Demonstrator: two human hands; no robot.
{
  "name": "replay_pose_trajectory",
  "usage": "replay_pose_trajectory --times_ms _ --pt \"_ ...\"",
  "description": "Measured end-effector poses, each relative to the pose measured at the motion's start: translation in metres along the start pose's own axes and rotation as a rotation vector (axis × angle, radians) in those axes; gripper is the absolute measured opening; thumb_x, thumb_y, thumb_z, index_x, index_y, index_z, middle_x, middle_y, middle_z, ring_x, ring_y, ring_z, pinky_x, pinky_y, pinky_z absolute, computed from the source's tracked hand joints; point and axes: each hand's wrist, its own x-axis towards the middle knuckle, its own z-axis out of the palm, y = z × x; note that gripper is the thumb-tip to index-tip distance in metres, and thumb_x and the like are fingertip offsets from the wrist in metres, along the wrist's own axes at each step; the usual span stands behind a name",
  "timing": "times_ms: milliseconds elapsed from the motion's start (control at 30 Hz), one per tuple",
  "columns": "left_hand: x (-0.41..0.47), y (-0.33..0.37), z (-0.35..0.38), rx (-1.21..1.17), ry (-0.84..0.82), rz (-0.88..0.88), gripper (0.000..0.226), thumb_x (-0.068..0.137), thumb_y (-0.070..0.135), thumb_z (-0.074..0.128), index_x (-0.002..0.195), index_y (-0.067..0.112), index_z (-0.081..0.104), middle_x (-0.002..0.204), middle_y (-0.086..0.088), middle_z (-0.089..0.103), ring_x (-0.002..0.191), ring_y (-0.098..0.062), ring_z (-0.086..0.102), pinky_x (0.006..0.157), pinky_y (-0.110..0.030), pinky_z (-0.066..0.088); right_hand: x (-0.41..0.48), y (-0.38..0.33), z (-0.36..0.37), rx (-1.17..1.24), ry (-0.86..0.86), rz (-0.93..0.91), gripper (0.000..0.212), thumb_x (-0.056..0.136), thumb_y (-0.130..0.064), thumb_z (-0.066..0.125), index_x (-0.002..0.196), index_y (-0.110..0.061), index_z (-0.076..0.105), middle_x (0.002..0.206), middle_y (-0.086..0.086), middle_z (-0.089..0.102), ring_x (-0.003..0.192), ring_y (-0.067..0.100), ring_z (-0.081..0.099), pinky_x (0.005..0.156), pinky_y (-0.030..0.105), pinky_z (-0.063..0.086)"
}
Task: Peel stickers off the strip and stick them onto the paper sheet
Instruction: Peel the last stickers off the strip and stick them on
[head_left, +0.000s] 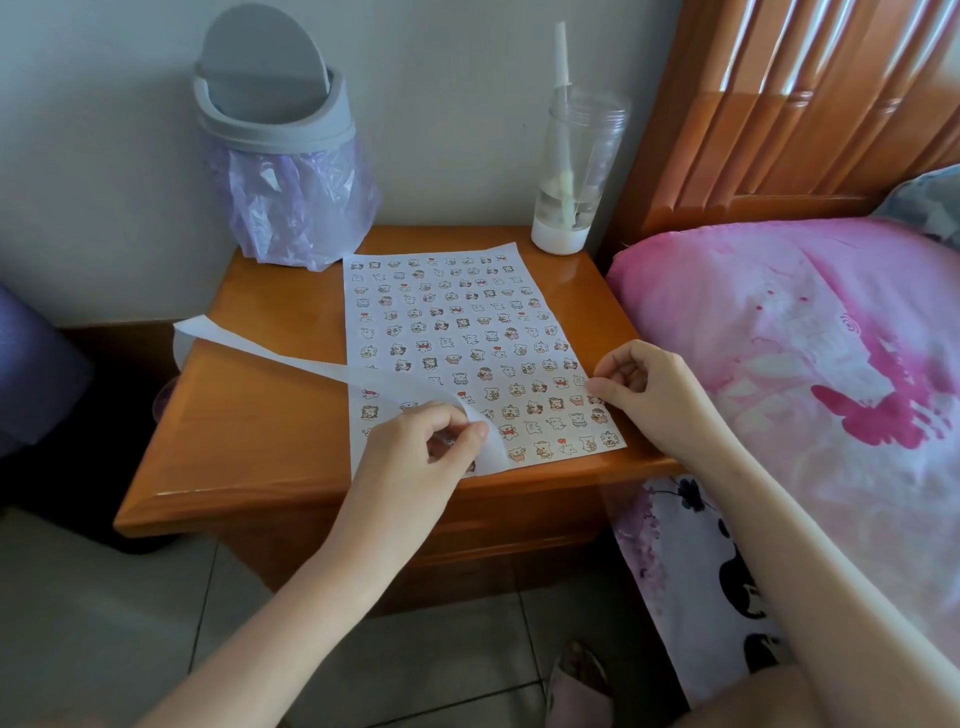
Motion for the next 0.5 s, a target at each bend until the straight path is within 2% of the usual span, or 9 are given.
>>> replay_pose_trajectory --times_ms 100,200,333,433,500 --pt "0.0001 0.0001 0.0002 0.008 0.004 -0.008 0.010 0.089 0.033 0.057 0.084 0.027 0.063 0.080 0.018 0.063 0.077 0.002 0.059 0.063 0.002 0.040 -0.0016 -0.0012 -0.0031 0.041 -0.055 -0.007 0.020 0.075 -0.027 0.076 0.088 -0.019 0.063 0.078 -0.006 0.060 0.064 0.004 0.048 0.062 0.017 0.042" --pt "-0.0001 0.0001 0.0003 0.002 0.003 -0.011 0.010 0.089 0.033 0.057 0.083 0.027 0.063 0.079 0.019 0.062 0.078 0.005 0.059 0.064 0.002 0.041 -0.0023 -0.0017 -0.0027 0.025 -0.064 -0.008 0.017 0.077 -0.022 0.074 0.088 -0.019 0.062 0.077 -0.007 0.058 0.062 0.004 0.046 0.060 0.015 0.039" --pt "-0.0002 -0.0001 -0.0001 -0.004 -0.003 -0.018 0.011 0.089 0.033 0.057 0.082 0.028 0.063 0.080 0.018 0.063 0.079 0.005 0.059 0.063 0.002 0.041 -0.0021 -0.0005 -0.0032 0.021 -0.028 -0.006 0.010 0.081 -0.016 0.070 0.087 -0.019 0.062 0.080 -0.007 0.059 0.067 0.007 0.049 0.064 0.017 0.041" --pt "0.0003 0.0006 -0.0017 -0.019 -0.017 -0.031 0.011 0.090 0.034 0.056 0.081 0.030 0.061 0.078 0.019 0.062 0.081 0.009 0.057 0.064 0.003 0.040 -0.0021 0.0010 -0.0044 0.063 0.013 0.015 0.007 0.083 -0.019 0.068 0.085 -0.022 0.062 0.084 -0.005 0.063 0.072 0.010 0.053 0.069 0.022 0.045" --pt "0.0013 0.0013 -0.0046 -0.042 -0.036 -0.050 0.012 0.090 0.035 0.054 0.082 0.031 0.062 0.078 0.019 0.062 0.079 0.005 0.060 0.064 0.001 0.042 -0.0036 0.0006 -0.0048 0.114 0.060 0.030 0.007 0.083 -0.021 0.068 0.083 -0.025 0.061 0.084 -0.006 0.064 0.068 0.010 0.053 0.070 0.026 0.046"
